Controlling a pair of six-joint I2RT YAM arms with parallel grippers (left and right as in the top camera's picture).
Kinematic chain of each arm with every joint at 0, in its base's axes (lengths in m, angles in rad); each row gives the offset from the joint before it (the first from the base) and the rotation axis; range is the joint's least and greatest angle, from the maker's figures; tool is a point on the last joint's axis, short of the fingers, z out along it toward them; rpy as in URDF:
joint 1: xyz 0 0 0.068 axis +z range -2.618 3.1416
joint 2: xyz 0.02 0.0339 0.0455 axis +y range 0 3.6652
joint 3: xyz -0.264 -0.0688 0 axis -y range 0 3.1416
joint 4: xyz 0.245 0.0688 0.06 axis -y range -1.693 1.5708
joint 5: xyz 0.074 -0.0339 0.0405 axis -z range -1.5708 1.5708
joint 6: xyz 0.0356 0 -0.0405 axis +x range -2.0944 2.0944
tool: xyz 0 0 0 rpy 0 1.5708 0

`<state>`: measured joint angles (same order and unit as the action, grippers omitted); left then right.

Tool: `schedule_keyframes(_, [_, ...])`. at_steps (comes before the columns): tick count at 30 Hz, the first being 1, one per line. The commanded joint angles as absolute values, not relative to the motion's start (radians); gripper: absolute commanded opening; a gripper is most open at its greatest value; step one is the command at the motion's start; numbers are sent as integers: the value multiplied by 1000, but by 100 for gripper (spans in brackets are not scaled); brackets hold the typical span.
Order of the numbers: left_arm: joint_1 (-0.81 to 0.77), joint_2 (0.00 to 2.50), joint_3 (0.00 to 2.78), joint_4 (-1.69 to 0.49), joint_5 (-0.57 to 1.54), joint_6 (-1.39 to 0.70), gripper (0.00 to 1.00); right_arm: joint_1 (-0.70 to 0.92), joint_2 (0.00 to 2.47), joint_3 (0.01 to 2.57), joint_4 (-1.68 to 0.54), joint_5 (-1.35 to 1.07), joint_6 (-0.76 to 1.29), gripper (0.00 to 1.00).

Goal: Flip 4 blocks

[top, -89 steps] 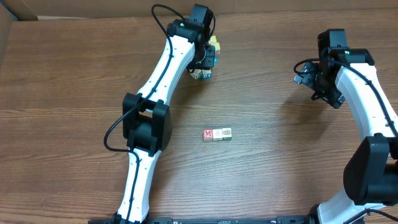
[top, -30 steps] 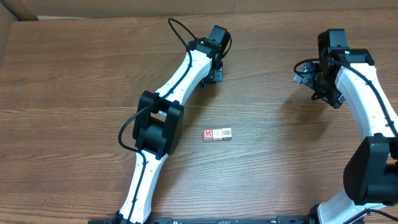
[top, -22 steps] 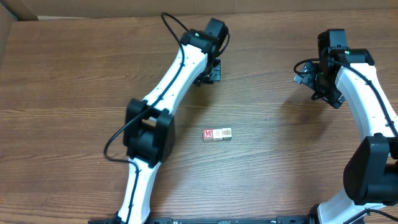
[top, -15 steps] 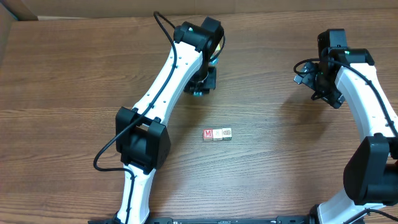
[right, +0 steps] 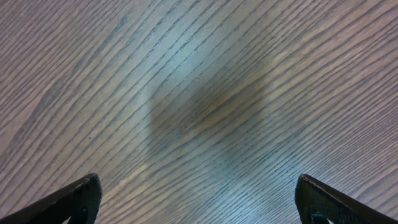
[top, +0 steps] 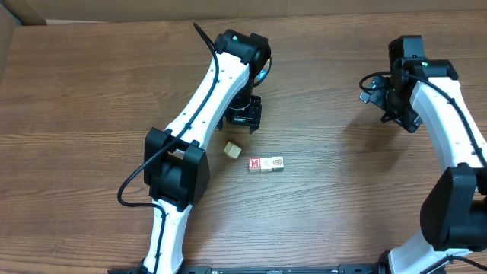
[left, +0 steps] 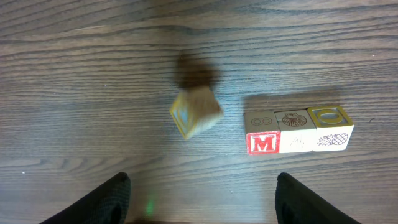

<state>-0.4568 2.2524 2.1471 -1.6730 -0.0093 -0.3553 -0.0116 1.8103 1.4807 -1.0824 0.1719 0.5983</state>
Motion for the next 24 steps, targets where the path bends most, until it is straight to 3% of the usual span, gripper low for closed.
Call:
schedule_keyframes(1, [-455, 2259, 2142, -1674, -16, -336, 66, -13, 1792, 1493, -1079, 179, 594, 100])
schedule_keyframes(10, [-438, 2187, 2142, -1678, -44, -397, 42, -13, 1792, 1493, -1079, 179, 594, 100])
schedule_keyframes(11, [-438, 2186, 2142, -1688, -49, -397, 29, -13, 1792, 1493, -1079, 179, 594, 100])
schedule_keyframes(12, [-438, 2186, 2140, -1691, -56, -396, 5, -13, 1792, 1493, -1079, 179, 594, 100])
schedule_keyframes(24, [-425, 2159, 1932, -1690, -175, -484, 4, -13, 1792, 1493, -1079, 179, 594, 100])
